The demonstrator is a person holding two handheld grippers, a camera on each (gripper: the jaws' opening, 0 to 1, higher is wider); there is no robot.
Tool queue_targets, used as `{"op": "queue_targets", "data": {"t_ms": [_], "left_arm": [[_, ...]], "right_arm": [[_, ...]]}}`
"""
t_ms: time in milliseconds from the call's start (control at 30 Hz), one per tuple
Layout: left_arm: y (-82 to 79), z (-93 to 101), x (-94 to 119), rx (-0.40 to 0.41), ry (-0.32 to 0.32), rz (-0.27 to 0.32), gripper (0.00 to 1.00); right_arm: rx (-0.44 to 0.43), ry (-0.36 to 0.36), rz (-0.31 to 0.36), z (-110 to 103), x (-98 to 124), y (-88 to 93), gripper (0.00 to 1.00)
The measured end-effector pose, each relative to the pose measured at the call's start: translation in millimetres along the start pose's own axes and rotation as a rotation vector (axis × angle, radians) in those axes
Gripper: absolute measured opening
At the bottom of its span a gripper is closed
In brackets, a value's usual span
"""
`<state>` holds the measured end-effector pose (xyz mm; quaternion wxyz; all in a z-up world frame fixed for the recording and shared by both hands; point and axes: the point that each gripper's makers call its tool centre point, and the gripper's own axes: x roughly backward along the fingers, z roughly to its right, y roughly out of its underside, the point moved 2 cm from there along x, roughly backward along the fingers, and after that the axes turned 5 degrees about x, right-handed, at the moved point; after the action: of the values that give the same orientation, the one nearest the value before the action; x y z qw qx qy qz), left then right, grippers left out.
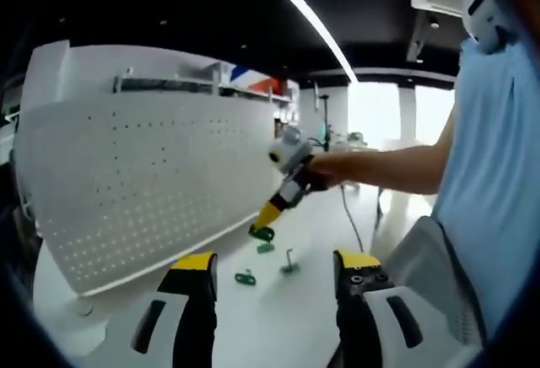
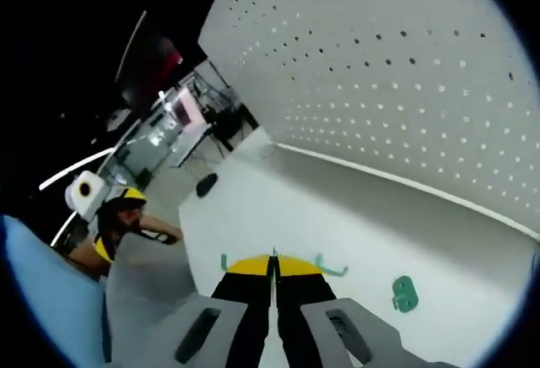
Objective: Insert the hook assembly into the mounting plate slot until the hook locks in place.
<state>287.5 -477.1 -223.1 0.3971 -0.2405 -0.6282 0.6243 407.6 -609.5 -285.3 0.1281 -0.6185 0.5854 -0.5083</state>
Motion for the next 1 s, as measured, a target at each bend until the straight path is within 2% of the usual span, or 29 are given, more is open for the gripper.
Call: {"op": "queue_targets", "data": {"t_ms": [300,533,667,833,1000], "left_arm": [[-22.0,4.4,-5,-0.003,0.045,0.058,0.51],[-33.6,5.8,-9,-0.014,0.069,0.087,0.48],[-38.1,7.6,-11,-0.025,0.079,0.097,0.46],[-45.7,12.6,-12,-0.032,0.105,0.122,0.43],[-50.1,18.0,-14,-0.041,0.138,0.133,0.36]], "right_arm": [[0.051,-0.089,0.119,-39,10,-29.3,0.00],[0.102,-0.158,0.172,-66,12,-45.1,0.00],[0.131,-0.199,0.200,-81,12,-51.2,0.00],[0.141,-0.254,0.206,-95,11,-52.2,0.00],[0.155,-0.301,0.231,-106,14,-55.6,0.00]]}}
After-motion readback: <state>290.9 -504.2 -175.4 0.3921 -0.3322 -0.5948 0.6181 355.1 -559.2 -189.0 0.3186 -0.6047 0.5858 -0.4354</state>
